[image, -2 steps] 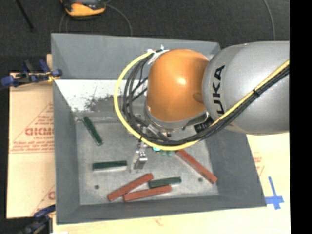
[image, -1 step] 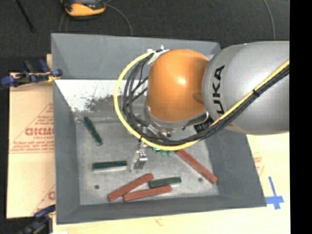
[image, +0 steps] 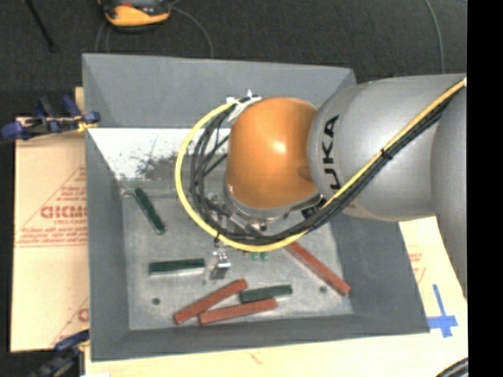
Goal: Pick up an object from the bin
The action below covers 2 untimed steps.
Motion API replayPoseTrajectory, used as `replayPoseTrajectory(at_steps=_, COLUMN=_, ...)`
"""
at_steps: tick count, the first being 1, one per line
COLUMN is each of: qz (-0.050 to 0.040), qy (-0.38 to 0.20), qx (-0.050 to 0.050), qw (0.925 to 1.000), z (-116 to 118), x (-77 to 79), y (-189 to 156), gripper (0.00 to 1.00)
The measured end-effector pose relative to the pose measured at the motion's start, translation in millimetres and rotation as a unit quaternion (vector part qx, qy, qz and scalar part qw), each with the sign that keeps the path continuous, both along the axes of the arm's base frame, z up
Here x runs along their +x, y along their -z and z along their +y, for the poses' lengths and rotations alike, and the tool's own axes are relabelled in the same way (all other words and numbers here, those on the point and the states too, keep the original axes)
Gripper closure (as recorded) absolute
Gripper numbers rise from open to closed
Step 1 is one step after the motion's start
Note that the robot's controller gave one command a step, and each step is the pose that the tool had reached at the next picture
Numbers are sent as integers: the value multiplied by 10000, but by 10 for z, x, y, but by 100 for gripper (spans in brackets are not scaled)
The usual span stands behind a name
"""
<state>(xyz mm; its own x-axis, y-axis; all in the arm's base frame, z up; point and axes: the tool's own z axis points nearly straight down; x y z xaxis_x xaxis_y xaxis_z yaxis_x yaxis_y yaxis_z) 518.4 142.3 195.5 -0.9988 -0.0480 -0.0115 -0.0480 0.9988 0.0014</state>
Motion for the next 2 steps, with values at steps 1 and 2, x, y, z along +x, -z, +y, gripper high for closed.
replayPoseTrajectory(at_steps=1, qz=52, qy=375, qx=-3, qw=9993, z=-351, x=294, y=1052, gripper=100)
replayPoseTrajectory(at_steps=2, qz=52, qy=386, qx=-1, qw=9992, z=-351, x=294, y=1052, gripper=0)
